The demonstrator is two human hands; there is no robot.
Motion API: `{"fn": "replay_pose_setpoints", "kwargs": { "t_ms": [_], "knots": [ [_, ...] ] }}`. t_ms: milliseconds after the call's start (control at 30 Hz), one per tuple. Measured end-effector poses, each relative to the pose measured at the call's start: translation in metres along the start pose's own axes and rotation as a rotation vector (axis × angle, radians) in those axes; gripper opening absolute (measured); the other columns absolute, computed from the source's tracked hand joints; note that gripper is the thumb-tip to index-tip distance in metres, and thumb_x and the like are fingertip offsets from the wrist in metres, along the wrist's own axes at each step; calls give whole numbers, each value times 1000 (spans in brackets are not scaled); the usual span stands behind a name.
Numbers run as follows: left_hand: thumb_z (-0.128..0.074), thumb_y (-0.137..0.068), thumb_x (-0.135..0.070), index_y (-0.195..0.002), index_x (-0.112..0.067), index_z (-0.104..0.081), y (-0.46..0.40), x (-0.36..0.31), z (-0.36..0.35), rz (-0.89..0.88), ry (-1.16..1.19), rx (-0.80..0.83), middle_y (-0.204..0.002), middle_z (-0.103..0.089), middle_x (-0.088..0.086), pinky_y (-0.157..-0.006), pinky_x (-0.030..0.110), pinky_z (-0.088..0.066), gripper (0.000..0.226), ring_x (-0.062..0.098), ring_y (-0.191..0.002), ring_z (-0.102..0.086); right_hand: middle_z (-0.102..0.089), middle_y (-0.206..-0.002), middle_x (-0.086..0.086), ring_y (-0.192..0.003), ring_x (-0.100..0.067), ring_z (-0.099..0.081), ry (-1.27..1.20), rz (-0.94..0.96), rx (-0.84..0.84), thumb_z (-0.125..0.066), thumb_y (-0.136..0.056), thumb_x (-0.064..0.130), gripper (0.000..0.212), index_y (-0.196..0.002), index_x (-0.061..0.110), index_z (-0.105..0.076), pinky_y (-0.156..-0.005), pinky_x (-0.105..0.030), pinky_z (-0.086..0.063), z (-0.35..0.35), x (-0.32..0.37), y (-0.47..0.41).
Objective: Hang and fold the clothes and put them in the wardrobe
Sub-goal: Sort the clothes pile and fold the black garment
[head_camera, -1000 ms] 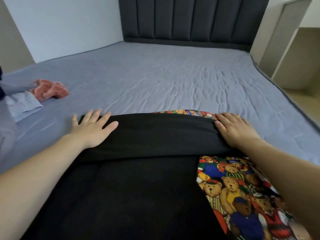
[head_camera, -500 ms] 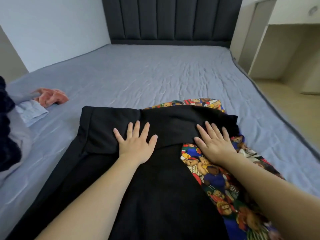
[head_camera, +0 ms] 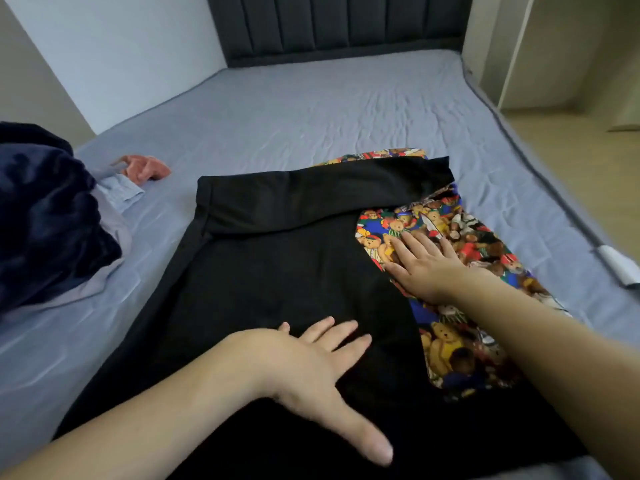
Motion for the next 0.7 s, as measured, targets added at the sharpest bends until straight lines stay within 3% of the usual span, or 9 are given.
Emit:
{"fn": "replay_pose_setpoints", "kwargs": {
  "t_ms": [133, 200, 300, 367, 433, 533, 567, 633, 700],
  "knots": [
    [-71, -66, -71, -153, -23, 20, 18, -36, -17, 130, -358, -12, -159, 20, -7, -105, 77, -13, 135, 30, -147, 8, 8, -162, -1, -149, -25, 6, 6, 70, 161, -15, -99, 58, 69, -155, 23, 3, -119, -50, -2, 5, 9, 23],
    [-69, -68, -66, -155, -12, -1, 21, -50, -19, 177, -496, -87, -151, -7, 5, -95, 68, -36, 122, 34, -132, -22, -9, -161, -5, -146, -31, -13, -9, 133, 202, -28, -101, 51, 63, -154, 21, -15, -116, -47, -15, 18, 15, 40],
    [-66, -75, -40, -129, -10, -39, 20, -57, 8, 141, -487, -352, -118, -43, 12, -69, 37, -45, 68, 32, -99, -51, -47, -133, -6, -115, -24, -52, -43, 169, 275, -45, -97, 40, 37, -128, 21, -51, -96, -40, -45, 48, 21, 68],
    [-60, -78, -25, -107, -14, -49, 20, -36, 35, 159, -323, -447, -101, -59, 9, -60, 34, -43, 33, 29, -82, -57, -57, -117, -2, -102, -18, -58, -214, 163, 443, -50, -93, 48, 33, -113, 22, -57, -86, -36, -50, 52, 33, 89],
    [-56, -78, -22, -98, -18, -58, 21, -3, 55, 221, -137, -451, -96, -64, 6, -64, 33, -49, 21, 26, -82, -60, -58, -121, 0, -110, -17, -56, -346, 159, 596, -56, -77, 70, 62, -118, 23, -57, -93, -39, -47, 47, 50, 110],
    [-53, -77, -21, -87, -24, -55, 27, 32, 85, 304, -55, -572, -87, -58, -2, -65, 32, -43, 11, 25, -81, -58, -44, -143, 2, -132, -24, -42, -111, 121, 583, -65, -45, 86, 119, -144, 26, -34, -105, -42, -38, 39, 62, 123],
    [-52, -76, -20, -87, -25, -53, 29, 39, 91, 338, -83, -599, -88, -57, -4, -65, 32, -41, 12, 23, -81, -56, -51, -133, 1, -124, -25, -49, 21, 133, 517, -69, -50, 80, 112, -141, 25, -35, -97, -40, -44, 35, 68, 123],
    [-50, -77, -17, -93, -25, -54, 27, 51, 92, 409, -172, -566, -95, -59, -4, -67, 33, -40, 18, 22, -85, -56, -58, -103, 1, -97, -25, -59, 201, 196, 332, -72, -72, 50, 67, -126, 18, -48, -75, -36, -49, 34, 85, 112],
    [-48, -79, -14, -102, -22, -58, 22, 63, 86, 470, -237, -458, -99, -60, -3, -69, 34, -40, 26, 23, -87, -57, -58, -103, 0, -96, -28, -60, 298, 179, 246, -63, -81, 26, 42, -121, 16, -52, -79, -39, -51, 41, 85, 97]
  ]
}}
Point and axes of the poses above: each hand's wrist, its own y-axis away from the middle knuckle, its own z-axis out of the back of the hand, x = y × z, the point moved 10 cm from there along -y, towards the middle knuckle
